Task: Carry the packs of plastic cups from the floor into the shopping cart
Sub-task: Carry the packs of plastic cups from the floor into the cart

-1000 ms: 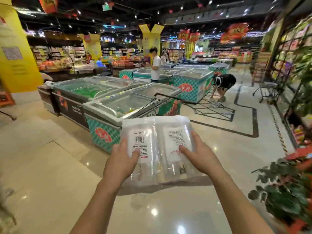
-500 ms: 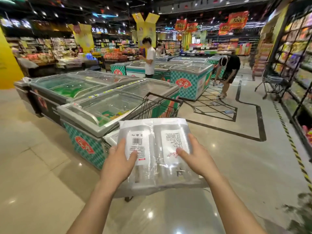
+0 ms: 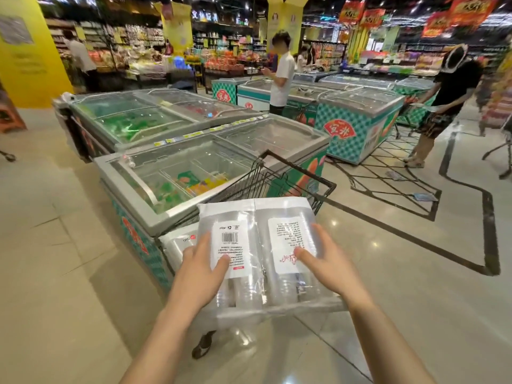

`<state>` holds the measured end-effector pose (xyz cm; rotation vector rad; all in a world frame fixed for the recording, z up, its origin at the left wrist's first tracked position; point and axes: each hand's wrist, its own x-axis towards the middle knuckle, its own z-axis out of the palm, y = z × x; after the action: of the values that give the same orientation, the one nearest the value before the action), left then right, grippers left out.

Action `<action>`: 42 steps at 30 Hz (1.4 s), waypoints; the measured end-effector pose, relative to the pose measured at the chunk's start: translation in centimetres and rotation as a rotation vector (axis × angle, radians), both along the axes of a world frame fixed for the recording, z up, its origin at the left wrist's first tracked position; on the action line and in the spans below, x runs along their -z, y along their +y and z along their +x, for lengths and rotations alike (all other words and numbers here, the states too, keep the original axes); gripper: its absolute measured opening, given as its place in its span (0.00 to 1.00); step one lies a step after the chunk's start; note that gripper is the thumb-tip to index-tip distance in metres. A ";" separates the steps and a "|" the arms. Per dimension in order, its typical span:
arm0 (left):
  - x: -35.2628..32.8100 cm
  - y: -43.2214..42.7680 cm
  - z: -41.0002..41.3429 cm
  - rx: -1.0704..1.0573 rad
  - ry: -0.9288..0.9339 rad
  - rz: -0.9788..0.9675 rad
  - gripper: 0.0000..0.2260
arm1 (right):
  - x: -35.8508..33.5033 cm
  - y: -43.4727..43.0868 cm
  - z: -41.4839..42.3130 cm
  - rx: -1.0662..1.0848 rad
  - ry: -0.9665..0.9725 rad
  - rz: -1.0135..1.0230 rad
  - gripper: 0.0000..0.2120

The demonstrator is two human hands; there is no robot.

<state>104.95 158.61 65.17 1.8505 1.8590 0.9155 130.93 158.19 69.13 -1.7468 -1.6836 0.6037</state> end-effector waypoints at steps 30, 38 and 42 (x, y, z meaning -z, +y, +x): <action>15.4 49.7 5.4 -0.254 -0.487 -0.297 0.31 | 13.4 55.7 3.1 -0.208 -0.045 -0.074 0.36; 25.7 54.6 3.0 -0.421 -0.151 -0.495 0.31 | 21.2 63.4 2.2 -0.302 -0.265 -0.066 0.35; 30.9 54.5 0.9 -0.441 0.137 -0.625 0.30 | 25.9 64.2 0.7 -0.315 -0.341 -0.103 0.35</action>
<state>105.83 213.08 34.28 1.1728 2.3393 0.2573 131.66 222.42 43.25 -1.7428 -2.2275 0.5598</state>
